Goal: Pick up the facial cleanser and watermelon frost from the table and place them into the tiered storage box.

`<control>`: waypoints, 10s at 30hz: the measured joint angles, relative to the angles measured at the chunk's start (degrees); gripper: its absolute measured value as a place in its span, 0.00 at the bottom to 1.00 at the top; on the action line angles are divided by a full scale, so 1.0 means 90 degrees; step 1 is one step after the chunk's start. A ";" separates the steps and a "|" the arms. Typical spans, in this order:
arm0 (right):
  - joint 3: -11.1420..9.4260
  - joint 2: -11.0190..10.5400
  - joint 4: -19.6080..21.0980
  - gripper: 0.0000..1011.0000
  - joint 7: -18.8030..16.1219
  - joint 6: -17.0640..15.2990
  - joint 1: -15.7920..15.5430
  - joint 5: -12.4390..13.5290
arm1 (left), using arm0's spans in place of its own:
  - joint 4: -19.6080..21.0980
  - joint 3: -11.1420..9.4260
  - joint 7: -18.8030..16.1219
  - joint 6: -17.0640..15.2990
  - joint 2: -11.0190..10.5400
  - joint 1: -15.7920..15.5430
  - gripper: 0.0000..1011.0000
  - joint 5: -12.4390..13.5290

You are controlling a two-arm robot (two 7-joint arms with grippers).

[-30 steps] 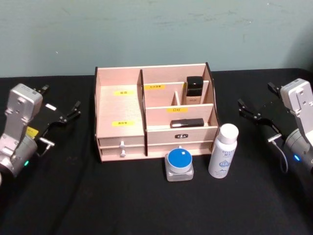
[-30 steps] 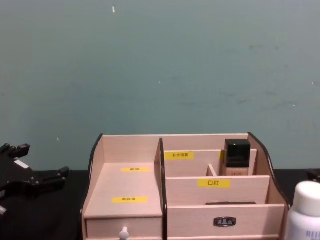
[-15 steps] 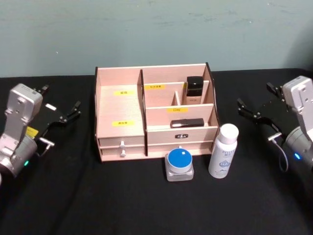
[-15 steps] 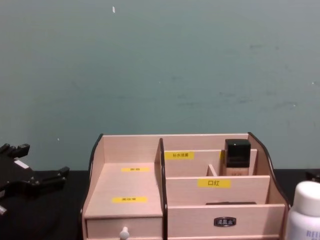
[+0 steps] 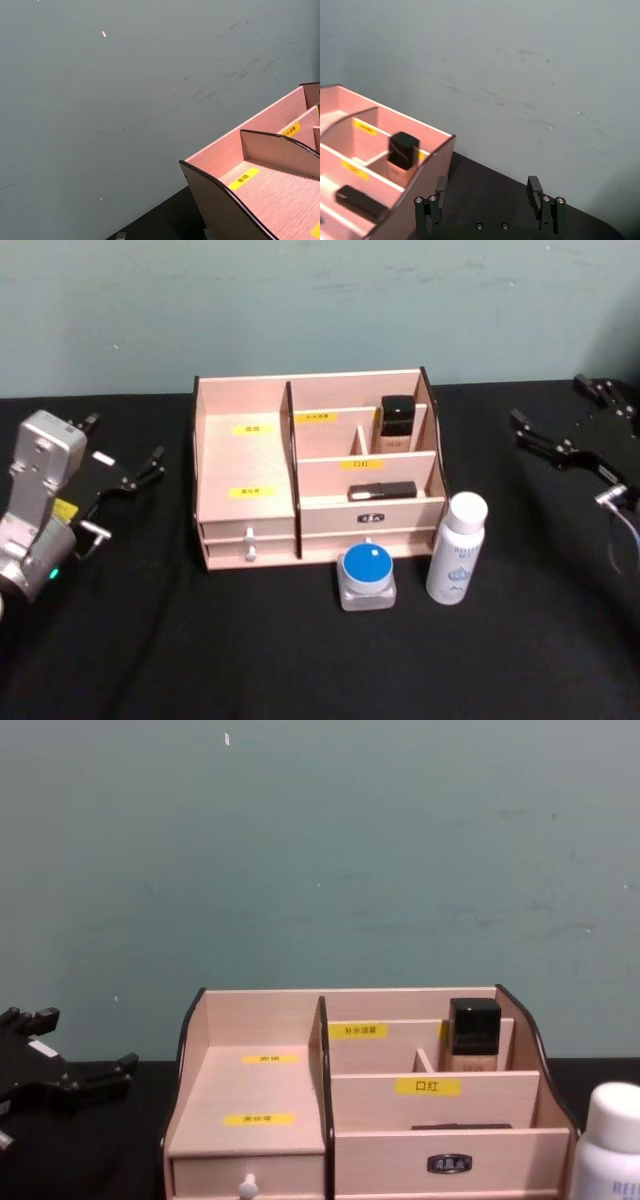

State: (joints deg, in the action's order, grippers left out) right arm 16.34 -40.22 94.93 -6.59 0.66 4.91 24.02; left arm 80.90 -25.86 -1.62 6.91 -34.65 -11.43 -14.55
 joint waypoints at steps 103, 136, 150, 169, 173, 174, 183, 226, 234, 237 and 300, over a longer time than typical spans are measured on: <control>0.0052 0.0457 0.0404 0.99 -0.1963 -0.1356 -0.0740 0.0042 | 0.0000 0.0000 0.0000 0.0000 0.0000 0.0000 0.99 0.0000; 0.0247 0.0541 0.0163 0.78 -0.2037 -0.1223 -0.0505 -0.0052 | 0.0000 0.0000 0.0000 0.0000 0.0000 0.0000 0.99 0.0000; 0.0218 0.0529 0.0203 0.59 -0.2030 -0.1242 -0.0547 -0.0015 | 0.0000 0.0000 0.0001 0.0000 0.0000 0.0000 0.99 0.0000; -0.0095 0.0148 0.1356 0.59 -0.2164 -0.1490 -0.0660 0.0561 | 0.0000 0.0000 0.0000 0.0000 0.0000 0.0000 0.99 0.0000; 0.0008 0.0129 0.1510 0.59 -0.2222 -0.1549 -0.0435 0.0634 | 0.0000 0.0000 0.0000 0.0000 0.0000 0.0000 0.99 0.0000; 0.0031 0.0129 0.1521 0.59 -0.2230 -0.1556 -0.0390 0.0640 | 0.0000 0.0000 0.0000 0.0000 0.0000 0.0000 0.99 0.0000; 0.0483 0.0350 0.1338 0.59 -0.2236 -0.1689 0.0413 0.0621 | 0.0000 0.0000 0.0000 0.0000 0.0000 0.0000 0.99 0.0000; 0.1488 0.2009 -0.1518 0.59 -0.2116 -0.1484 0.2714 -0.0278 | 0.0000 0.0000 0.0000 0.0000 0.0000 0.0000 0.99 0.0000; 0.1488 0.2120 -0.1748 0.59 -0.2165 -0.1389 0.2800 -0.0364 | 0.0000 0.0000 0.0000 0.0000 0.0000 0.0000 0.99 0.0000; 0.1484 0.2172 -0.1865 0.59 -0.2198 -0.1352 0.2830 -0.0393 | 0.0000 0.0000 0.0000 0.0000 0.0000 0.0000 0.99 0.0001; 0.1309 0.1548 -0.0351 0.99 -0.2276 -0.2195 0.2146 -0.0343 | 0.0000 0.0000 0.0000 -0.0001 -0.0001 0.0000 0.99 0.0000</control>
State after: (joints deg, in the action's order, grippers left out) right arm 28.12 -26.29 91.77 -27.07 -19.10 24.23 20.94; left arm 80.90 -25.86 -1.62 6.90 -34.65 -11.43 -14.55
